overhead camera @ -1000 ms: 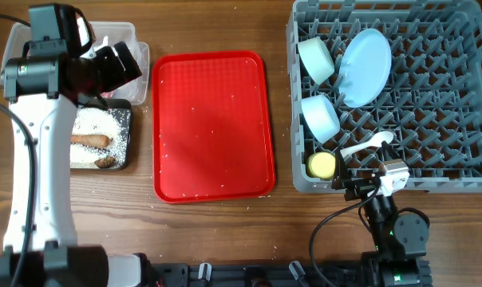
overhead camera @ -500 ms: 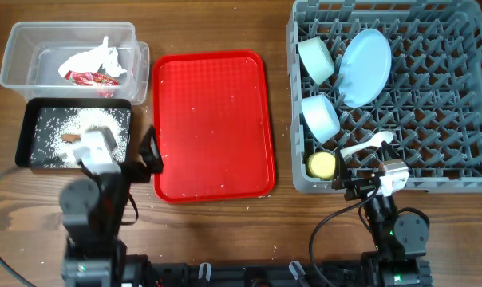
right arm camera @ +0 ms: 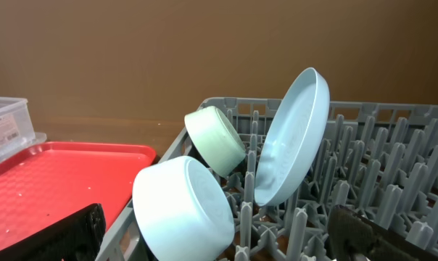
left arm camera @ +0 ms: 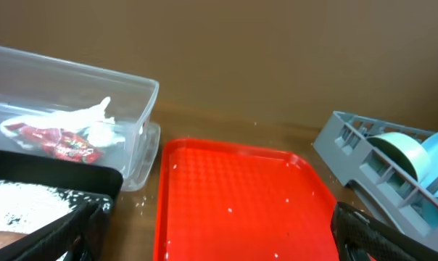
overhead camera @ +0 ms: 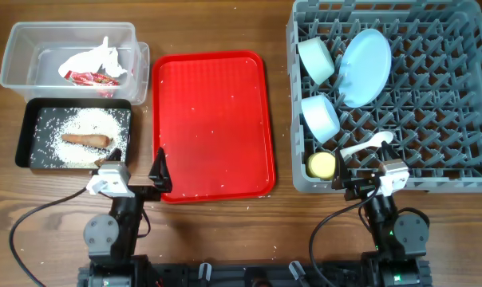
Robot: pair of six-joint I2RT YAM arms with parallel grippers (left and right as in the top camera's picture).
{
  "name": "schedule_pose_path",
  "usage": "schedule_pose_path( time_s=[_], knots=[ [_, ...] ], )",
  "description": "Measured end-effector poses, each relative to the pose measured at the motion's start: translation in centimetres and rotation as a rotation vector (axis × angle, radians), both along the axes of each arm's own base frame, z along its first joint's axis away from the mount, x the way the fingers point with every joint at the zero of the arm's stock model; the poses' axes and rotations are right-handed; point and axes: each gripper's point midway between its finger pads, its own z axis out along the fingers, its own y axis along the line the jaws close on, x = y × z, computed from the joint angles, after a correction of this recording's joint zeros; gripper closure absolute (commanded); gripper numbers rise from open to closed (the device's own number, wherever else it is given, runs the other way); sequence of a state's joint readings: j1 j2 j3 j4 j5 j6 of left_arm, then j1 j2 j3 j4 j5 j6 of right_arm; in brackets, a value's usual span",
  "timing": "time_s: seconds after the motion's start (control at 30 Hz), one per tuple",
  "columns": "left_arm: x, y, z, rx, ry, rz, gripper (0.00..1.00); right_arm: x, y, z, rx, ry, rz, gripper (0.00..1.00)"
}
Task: Sort waste into correct bins and load items into the dishwasher rack
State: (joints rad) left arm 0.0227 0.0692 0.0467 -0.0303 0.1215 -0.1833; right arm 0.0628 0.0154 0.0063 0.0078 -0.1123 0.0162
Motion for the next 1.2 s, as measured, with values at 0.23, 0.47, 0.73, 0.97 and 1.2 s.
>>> schedule_pose_path(
  time_s=[0.23, 0.47, 0.73, 0.97, 1.2],
  knots=[
    [-0.22, -0.16, -1.17, -0.001, 0.010, -0.008, 0.00, 0.00, 0.00, 0.00, 0.000, 0.000, 0.000, 0.00],
    [-0.22, -0.17, -1.17, -0.001, 0.010, -0.009, 0.00, 0.00, 0.00, 0.00, 0.000, 0.000, 0.000, 0.01],
    [-0.22, -0.16, -1.17, -0.001, 0.010, -0.008, 0.00, 0.00, 0.00, 0.00, 0.000, 0.000, 0.000, 0.00],
    [-0.22, -0.16, -1.16, -0.001, 0.010, -0.008, 0.00, 0.00, 0.00, 0.00, 0.000, 0.000, 0.000, 0.00],
    [-0.22, -0.16, -1.16, -0.001, 0.010, -0.008, 0.00, 0.00, 0.00, 0.00, 0.000, 0.000, 0.000, 0.00]
  ],
)
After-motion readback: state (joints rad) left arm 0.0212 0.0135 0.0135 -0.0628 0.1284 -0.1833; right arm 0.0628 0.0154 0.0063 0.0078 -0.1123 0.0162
